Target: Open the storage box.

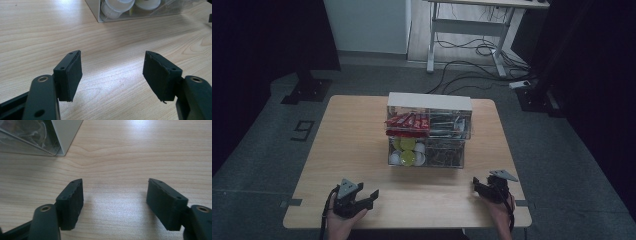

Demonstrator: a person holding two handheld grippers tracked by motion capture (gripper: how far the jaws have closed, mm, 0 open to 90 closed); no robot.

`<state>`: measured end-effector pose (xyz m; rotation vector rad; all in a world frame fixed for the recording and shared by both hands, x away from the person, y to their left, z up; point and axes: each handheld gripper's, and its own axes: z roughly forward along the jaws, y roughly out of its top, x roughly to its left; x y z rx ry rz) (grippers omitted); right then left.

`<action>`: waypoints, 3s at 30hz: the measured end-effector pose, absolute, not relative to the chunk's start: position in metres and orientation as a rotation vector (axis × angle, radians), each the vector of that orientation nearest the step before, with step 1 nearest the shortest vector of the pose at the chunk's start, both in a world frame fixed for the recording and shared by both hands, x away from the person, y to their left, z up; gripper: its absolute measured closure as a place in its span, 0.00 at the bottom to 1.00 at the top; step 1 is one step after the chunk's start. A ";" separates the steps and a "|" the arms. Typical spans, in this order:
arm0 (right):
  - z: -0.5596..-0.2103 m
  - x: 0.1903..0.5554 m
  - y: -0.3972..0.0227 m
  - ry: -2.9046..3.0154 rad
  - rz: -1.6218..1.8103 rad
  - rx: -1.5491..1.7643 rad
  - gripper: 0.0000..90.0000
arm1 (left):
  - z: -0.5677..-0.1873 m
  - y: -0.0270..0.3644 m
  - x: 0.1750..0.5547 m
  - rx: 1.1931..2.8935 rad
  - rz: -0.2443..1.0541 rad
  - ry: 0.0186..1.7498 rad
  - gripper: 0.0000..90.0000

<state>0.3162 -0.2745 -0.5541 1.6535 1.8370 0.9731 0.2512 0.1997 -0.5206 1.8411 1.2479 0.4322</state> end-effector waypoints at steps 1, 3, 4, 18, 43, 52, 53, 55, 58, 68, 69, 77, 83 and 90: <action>-0.554 0.316 -0.276 1.839 0.988 1.655 0.35 | -0.521 0.200 0.251 1.841 0.432 1.247 0.35; -0.554 0.314 -0.277 1.855 1.019 1.642 0.35 | -0.521 0.200 0.251 1.840 0.435 1.248 0.35; -0.554 0.313 -0.277 1.856 1.027 1.627 0.35 | -0.520 0.200 0.251 1.839 0.434 1.249 0.35; -0.534 0.302 -0.277 1.885 1.174 1.515 0.58 | -0.523 0.203 0.253 1.840 0.426 1.259 0.35; -0.501 0.285 -0.265 1.866 1.306 1.367 0.98 | -0.527 0.201 0.255 1.855 0.417 1.271 0.35; -0.500 0.293 -0.247 1.958 1.371 1.330 0.99 | -0.528 0.204 0.257 1.859 0.426 1.285 0.34; -0.500 0.293 -0.245 1.964 1.376 1.328 0.99 | -0.528 0.204 0.257 1.858 0.425 1.287 0.34; -0.500 0.295 -0.241 1.974 1.380 1.320 0.99 | -0.528 0.205 0.257 1.851 0.416 1.287 0.34; -0.500 0.297 -0.235 1.993 1.391 1.307 0.99 | -0.526 0.205 0.256 1.845 0.414 1.281 0.34; -0.490 0.309 -0.214 2.032 1.384 1.227 0.99 | -0.525 0.208 0.257 1.857 0.413 1.292 0.34; -0.489 0.310 -0.212 2.034 1.386 1.225 0.99 | -0.525 0.209 0.258 1.854 0.406 1.293 0.34; -0.478 0.322 -0.199 2.020 1.434 1.213 0.99 | -0.523 0.212 0.258 1.831 0.372 1.296 0.34; -0.484 0.331 -0.187 2.072 1.436 1.196 0.99 | -0.527 0.212 0.259 1.832 0.349 1.301 0.34; -0.493 0.330 -0.184 2.110 1.438 1.211 0.99 | -0.528 0.209 0.259 1.851 0.342 1.292 0.34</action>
